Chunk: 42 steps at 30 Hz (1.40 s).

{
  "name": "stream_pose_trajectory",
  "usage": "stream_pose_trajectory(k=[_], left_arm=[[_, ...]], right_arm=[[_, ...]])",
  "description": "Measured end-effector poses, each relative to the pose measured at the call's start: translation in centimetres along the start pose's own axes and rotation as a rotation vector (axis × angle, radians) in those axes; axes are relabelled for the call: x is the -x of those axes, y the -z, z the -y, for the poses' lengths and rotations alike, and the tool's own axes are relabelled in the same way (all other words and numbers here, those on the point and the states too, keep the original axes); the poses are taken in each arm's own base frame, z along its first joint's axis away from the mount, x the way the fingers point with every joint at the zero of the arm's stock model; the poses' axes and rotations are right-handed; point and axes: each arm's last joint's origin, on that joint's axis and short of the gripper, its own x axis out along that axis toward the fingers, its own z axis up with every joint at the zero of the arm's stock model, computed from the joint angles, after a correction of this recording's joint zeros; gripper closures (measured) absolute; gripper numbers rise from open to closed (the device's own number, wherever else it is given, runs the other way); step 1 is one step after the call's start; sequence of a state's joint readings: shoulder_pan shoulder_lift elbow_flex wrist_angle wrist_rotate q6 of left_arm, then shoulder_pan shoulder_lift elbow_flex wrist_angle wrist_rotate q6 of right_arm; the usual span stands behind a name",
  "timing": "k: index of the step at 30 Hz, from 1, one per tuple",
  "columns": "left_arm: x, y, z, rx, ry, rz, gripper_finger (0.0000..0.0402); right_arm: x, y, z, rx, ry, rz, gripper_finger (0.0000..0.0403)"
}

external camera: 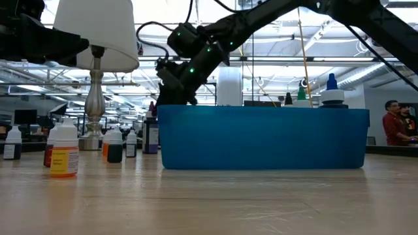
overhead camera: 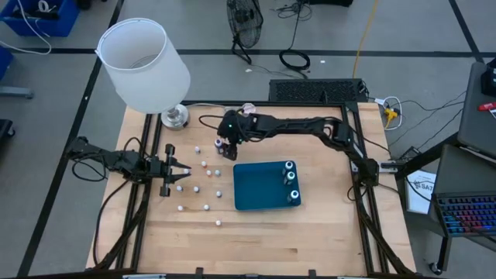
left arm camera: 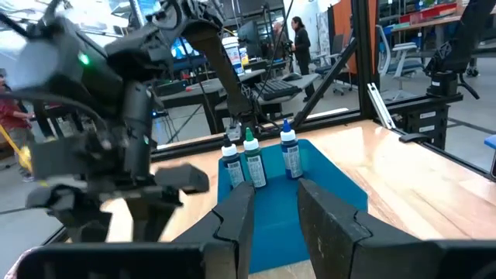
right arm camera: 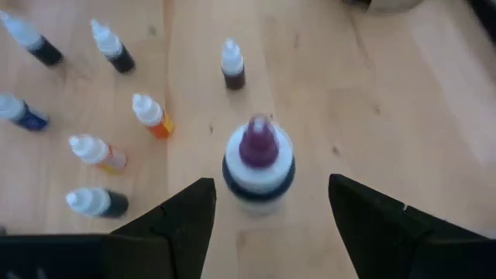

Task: Pick & Place food coloring
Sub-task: Put the large purple food coloring bottle into the blue bin

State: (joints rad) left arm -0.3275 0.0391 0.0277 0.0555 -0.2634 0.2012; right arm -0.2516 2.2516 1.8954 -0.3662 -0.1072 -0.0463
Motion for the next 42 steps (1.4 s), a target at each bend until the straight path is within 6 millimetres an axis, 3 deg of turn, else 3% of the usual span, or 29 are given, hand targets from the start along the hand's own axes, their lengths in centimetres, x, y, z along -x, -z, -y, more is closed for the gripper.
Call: stream_pose_trajectory(k=[10, 22, 32, 42], left_arm=[[0.0, 0.0, 0.0, 0.0, -0.001, -0.001, 0.0295], [0.0, 0.0, 0.0, 0.0, -0.001, 0.0, 0.0295], [0.0, 0.0, 0.0, 0.0, -0.001, 0.0, 0.0295], [0.0, 0.0, 0.0, 0.0, -0.001, 0.0, 0.0295]], right_arm=[[-1.2, 0.3, 0.3, -0.007, 0.002, 0.032, 0.0161], [-1.3, 0.2, -0.7, -0.02, -0.038, 0.035, 0.0161], [-1.2, -0.2, -0.1, -0.023, -0.028, 0.082, 0.0169], [-2.1, 1.3, 0.9, -0.036, -0.035, 0.087, 0.0178]])
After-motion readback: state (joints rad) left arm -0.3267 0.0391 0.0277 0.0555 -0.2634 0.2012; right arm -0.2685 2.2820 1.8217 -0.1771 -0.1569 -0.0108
